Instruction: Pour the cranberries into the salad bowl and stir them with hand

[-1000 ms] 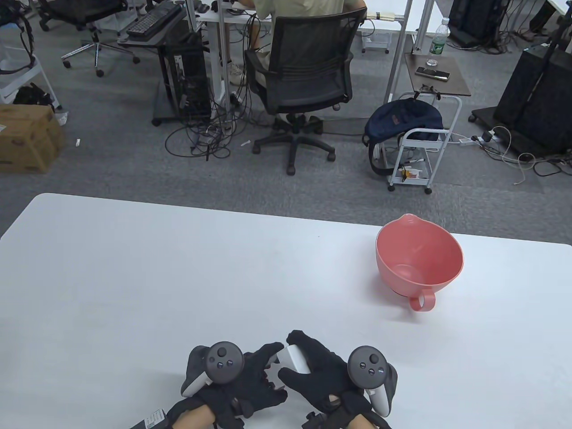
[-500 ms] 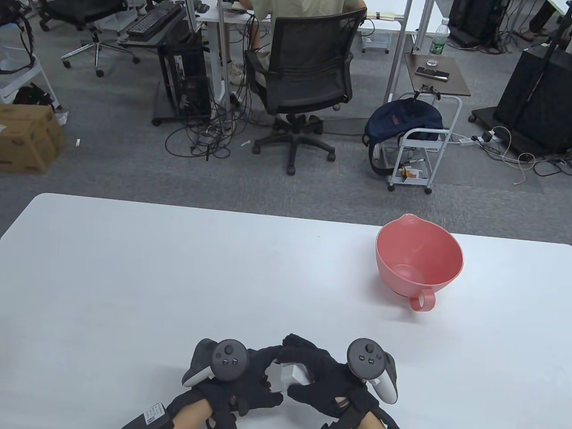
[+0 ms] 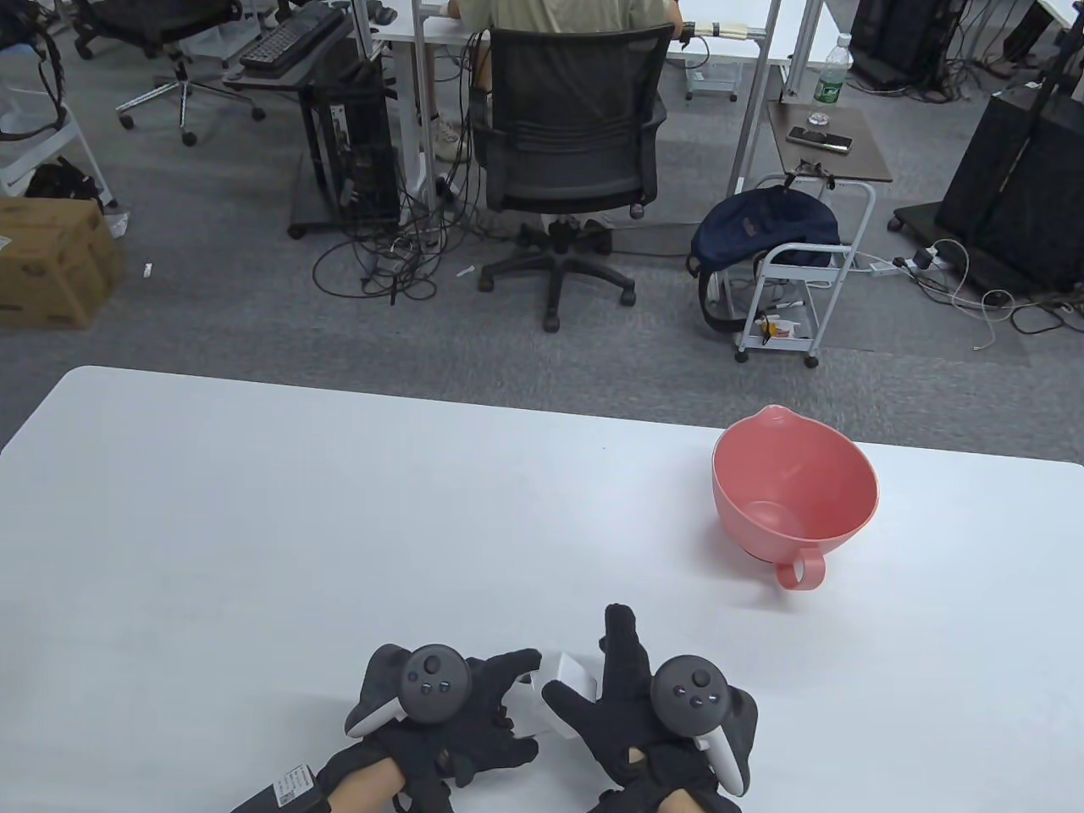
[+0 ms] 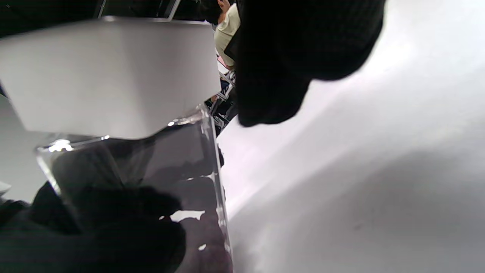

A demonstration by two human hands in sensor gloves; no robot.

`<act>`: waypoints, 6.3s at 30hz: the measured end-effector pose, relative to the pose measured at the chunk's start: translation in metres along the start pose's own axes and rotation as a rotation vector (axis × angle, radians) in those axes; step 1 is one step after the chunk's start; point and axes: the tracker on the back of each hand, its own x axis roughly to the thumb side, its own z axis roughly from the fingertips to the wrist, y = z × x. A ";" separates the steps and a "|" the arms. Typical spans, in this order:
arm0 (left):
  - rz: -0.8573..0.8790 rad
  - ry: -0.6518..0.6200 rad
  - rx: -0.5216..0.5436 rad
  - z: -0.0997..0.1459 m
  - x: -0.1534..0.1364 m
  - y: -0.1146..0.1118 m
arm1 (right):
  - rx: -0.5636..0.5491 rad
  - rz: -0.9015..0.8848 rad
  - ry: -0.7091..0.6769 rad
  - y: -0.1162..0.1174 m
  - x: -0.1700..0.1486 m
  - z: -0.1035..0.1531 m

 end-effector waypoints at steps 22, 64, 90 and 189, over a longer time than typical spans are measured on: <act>-0.045 0.032 0.016 0.000 -0.001 0.000 | 0.113 -0.091 -0.163 -0.004 0.012 -0.003; -0.105 0.023 0.030 0.001 0.004 0.000 | 0.064 -0.041 0.068 0.004 -0.005 -0.001; -0.116 0.043 0.008 0.001 0.003 0.001 | 0.252 -0.103 -0.141 0.006 0.011 -0.008; 0.052 0.118 0.136 0.005 -0.020 0.012 | -0.148 0.431 0.431 -0.041 -0.061 -0.020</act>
